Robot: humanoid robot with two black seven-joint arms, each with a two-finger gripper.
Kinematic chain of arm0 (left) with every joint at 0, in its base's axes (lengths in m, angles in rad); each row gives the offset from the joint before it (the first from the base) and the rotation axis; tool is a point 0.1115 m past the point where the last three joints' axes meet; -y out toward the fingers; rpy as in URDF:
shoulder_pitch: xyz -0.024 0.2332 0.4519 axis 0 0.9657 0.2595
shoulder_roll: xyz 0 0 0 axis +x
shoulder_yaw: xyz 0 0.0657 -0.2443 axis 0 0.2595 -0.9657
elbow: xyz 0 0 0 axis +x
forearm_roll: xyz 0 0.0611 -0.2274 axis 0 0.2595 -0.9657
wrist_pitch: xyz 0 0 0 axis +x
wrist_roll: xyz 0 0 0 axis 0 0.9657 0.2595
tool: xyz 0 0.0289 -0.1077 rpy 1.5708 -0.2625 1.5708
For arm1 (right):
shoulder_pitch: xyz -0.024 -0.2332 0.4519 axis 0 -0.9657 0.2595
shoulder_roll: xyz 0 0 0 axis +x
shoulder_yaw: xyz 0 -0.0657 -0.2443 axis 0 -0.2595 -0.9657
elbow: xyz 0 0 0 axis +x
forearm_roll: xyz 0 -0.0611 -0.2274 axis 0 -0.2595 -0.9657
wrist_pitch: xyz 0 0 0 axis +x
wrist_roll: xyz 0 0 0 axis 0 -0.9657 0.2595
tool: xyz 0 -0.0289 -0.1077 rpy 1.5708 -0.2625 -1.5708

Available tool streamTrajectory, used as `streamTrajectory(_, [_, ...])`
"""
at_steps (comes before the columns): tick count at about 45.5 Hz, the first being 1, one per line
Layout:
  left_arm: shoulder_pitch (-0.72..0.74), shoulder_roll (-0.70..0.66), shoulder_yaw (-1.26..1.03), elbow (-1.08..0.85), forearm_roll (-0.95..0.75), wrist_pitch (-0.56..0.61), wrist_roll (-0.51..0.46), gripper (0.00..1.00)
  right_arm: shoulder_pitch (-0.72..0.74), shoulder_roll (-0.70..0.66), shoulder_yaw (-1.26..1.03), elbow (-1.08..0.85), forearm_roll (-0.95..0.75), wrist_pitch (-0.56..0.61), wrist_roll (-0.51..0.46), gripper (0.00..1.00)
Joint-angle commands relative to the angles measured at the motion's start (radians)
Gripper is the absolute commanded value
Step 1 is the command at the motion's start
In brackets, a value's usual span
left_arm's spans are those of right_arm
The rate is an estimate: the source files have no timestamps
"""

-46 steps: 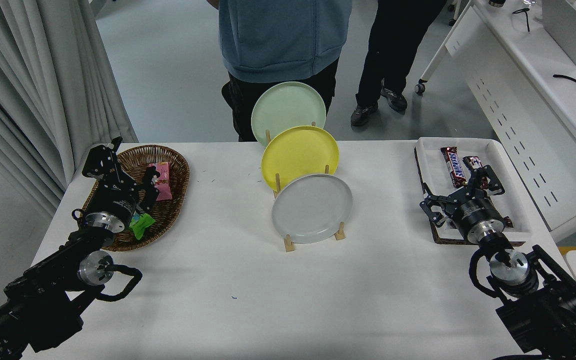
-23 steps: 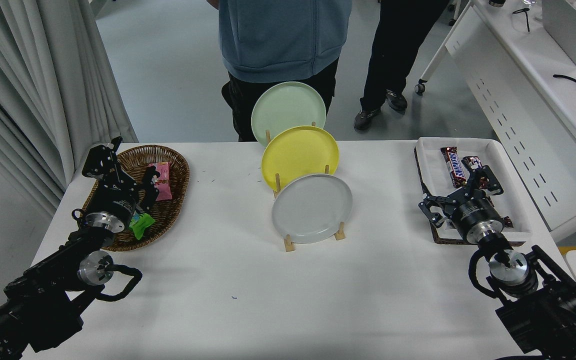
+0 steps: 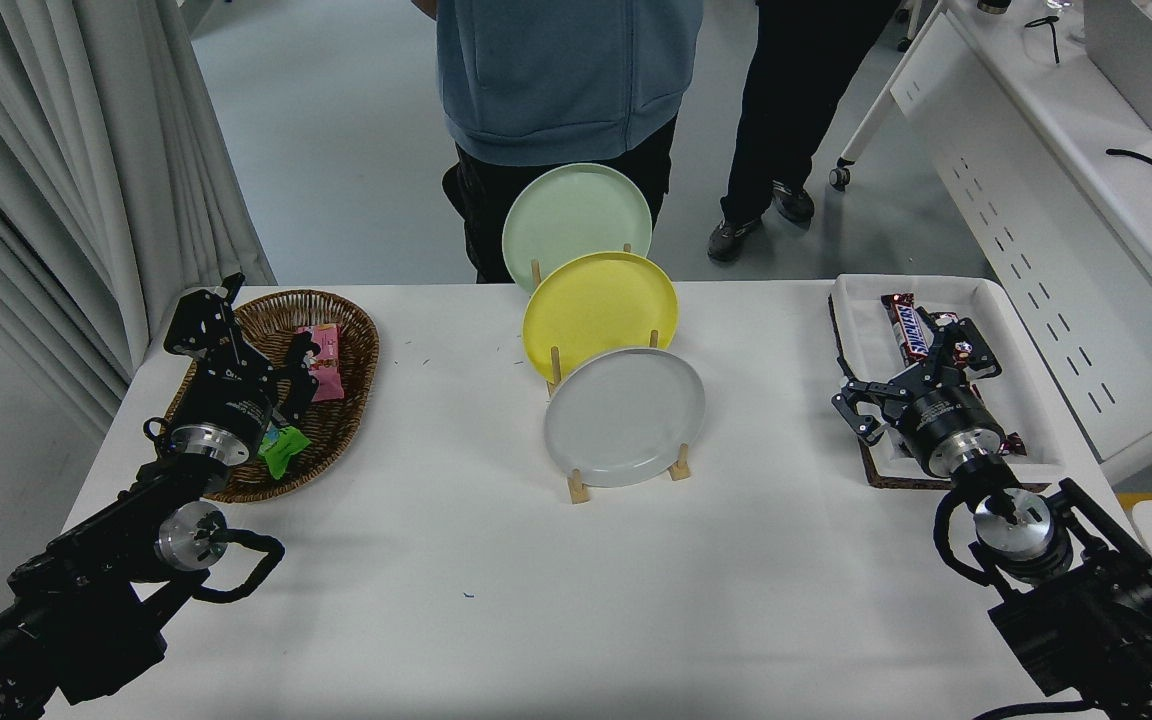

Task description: Place the plate on the table

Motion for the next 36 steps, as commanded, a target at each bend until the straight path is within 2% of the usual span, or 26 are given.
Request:
streamTrajectory(1, [0.0, 0.0, 0.0, 0.0, 0.0, 0.0, 0.0, 1.0, 0.004, -0.002, 0.001, -0.001, 0.002, 0.0, 0.0, 0.99])
streamTrajectory(30, [0.0, 0.0, 0.0, 0.0, 0.0, 0.0, 0.0, 1.0, 0.015, -0.046, -0.029, -0.009, 0.002, -0.014, 0.0, 0.99])
streamTrajectory(36, [0.0, 0.0, 0.0, 0.0, 0.0, 0.0, 0.0, 1.0, 0.065, -0.115, -0.088, -0.01, 0.028, -0.057, 0.0, 0.99])
